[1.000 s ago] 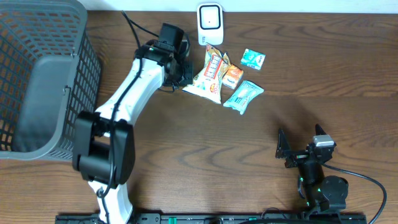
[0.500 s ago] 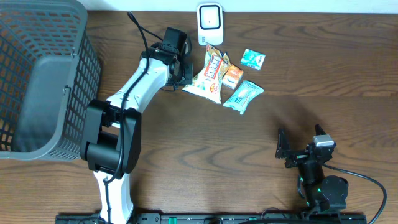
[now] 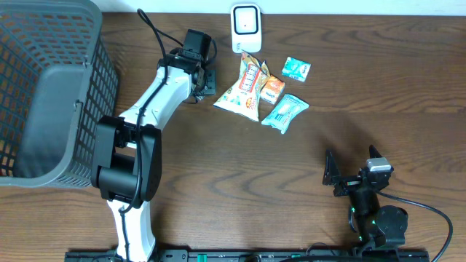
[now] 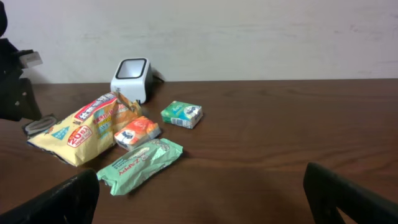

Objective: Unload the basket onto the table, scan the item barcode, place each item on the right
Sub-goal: 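Carry the green tin near the scanner and release it on the table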

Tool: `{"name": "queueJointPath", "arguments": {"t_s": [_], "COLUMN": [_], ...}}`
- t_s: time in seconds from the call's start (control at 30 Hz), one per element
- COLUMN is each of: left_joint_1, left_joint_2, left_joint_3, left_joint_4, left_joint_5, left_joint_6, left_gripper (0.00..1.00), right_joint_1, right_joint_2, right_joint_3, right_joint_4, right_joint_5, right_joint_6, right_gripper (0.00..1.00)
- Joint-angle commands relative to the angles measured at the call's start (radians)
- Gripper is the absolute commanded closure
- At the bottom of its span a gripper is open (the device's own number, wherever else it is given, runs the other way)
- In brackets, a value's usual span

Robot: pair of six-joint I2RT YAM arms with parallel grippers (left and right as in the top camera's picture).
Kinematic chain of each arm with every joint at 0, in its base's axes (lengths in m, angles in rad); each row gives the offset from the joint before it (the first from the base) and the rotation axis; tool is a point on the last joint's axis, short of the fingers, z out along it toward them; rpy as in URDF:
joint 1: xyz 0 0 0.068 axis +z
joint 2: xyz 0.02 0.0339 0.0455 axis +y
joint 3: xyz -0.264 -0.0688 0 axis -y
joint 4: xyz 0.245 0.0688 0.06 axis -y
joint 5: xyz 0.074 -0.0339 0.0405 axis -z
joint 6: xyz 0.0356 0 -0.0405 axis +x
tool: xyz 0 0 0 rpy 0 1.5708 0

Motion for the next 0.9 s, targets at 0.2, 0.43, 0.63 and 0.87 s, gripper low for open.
{"name": "queueJointPath", "arguments": {"t_s": [0.2, 0.43, 0.63, 0.87], "left_joint_1": [-0.002, -0.001, 0.001, 0.081], "left_joint_2": [-0.098, -0.311, -0.461, -0.672], "left_joint_3": [0.01, 0.01, 0.01, 0.01], "left_joint_4": [-0.051, -0.179, -0.324, -0.423], "left_joint_5": [0.002, 0.002, 0.0, -0.005], "left_joint_6": [-0.005, -0.005, -0.016, -0.016], "left_gripper": [0.39, 0.05, 0.02, 0.02], "right_joint_1": [-0.002, -0.002, -0.002, -0.002], "right_joint_2": [-0.003, -0.003, -0.003, -0.003], "right_joint_3": [-0.001, -0.001, -0.001, -0.001], "right_joint_4": [-0.005, -0.005, -0.005, -0.005], "right_joint_5": [0.005, 0.005, 0.005, 0.005], "right_joint_6": [-0.012, -0.012, -0.012, -0.012], "right_gripper": [0.01, 0.01, 0.01, 0.01]}}
